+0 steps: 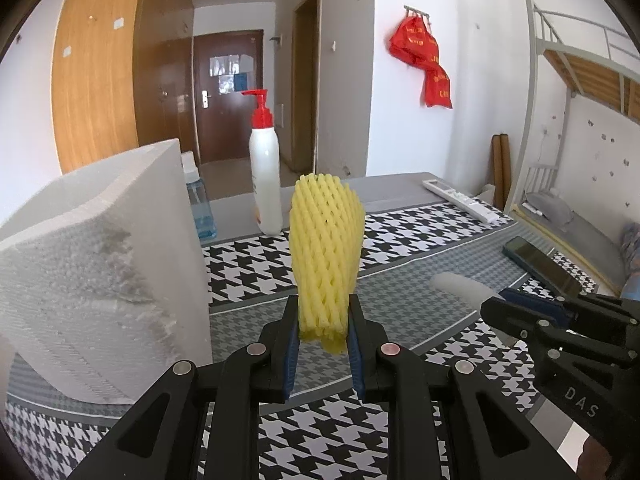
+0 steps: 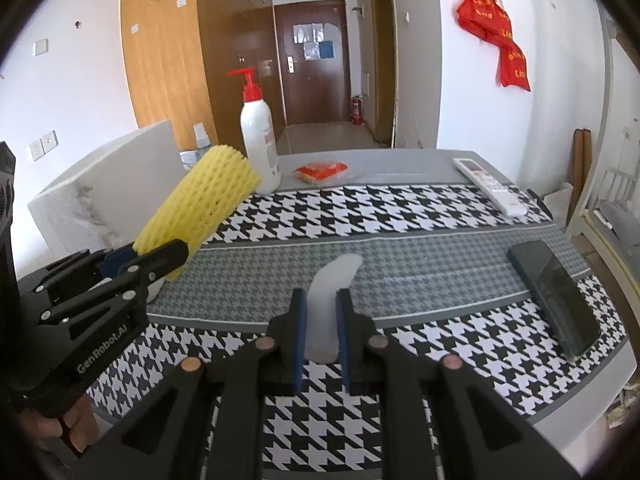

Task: Organize soft objects
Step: 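Grasp the white foam stick with the right gripper and lift it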

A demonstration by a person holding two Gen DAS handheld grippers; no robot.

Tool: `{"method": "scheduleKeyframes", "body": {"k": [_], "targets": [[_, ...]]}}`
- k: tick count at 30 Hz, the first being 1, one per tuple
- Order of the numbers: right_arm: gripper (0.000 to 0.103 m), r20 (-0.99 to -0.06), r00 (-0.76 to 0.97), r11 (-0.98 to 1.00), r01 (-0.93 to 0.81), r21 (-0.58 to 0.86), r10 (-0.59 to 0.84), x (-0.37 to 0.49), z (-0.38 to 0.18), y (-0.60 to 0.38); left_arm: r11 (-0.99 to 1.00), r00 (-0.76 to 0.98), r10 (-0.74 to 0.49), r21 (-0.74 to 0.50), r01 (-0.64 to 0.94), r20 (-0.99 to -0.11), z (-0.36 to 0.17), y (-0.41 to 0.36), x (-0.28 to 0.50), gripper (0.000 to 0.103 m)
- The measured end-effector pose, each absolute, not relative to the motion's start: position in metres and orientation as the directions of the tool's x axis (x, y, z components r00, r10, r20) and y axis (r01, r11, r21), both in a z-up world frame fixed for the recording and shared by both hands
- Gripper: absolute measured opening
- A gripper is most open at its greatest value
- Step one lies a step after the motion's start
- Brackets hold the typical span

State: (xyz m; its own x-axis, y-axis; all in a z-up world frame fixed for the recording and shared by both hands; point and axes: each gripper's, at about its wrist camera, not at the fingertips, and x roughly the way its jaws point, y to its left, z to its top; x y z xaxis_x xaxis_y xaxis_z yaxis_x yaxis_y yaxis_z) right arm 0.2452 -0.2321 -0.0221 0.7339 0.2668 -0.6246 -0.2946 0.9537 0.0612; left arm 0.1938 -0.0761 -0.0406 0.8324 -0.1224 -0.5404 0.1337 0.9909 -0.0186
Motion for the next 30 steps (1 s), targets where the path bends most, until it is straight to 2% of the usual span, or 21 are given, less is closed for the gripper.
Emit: {"method": "scheduleKeyframes", "body": {"k": [24,26,30], "targets": [[0.018,-0.563,0.768,0.943,-0.329,0.061,0.304,0.24,0.002,-0.234,0.993,0.86,-0.099,0.004,0.117,-0.501,-0.023,-0.076,0.179,0.023],[0.014,-0.554,0.772,0.94,-0.336,0.059,0.311,0.24,0.006,-0.233,0.993,0.862,-0.099,0.005,0.117,-0.497,-0.021,-0.075,0.178,0.023],[0.014,-0.547,0.777,0.937,-0.346,0.045,0.313,0.239,0.01,-0.231,0.993,0.868,-0.095,0.008,0.114,-0.488,-0.018,-0.073,0.176,0.023]]}}
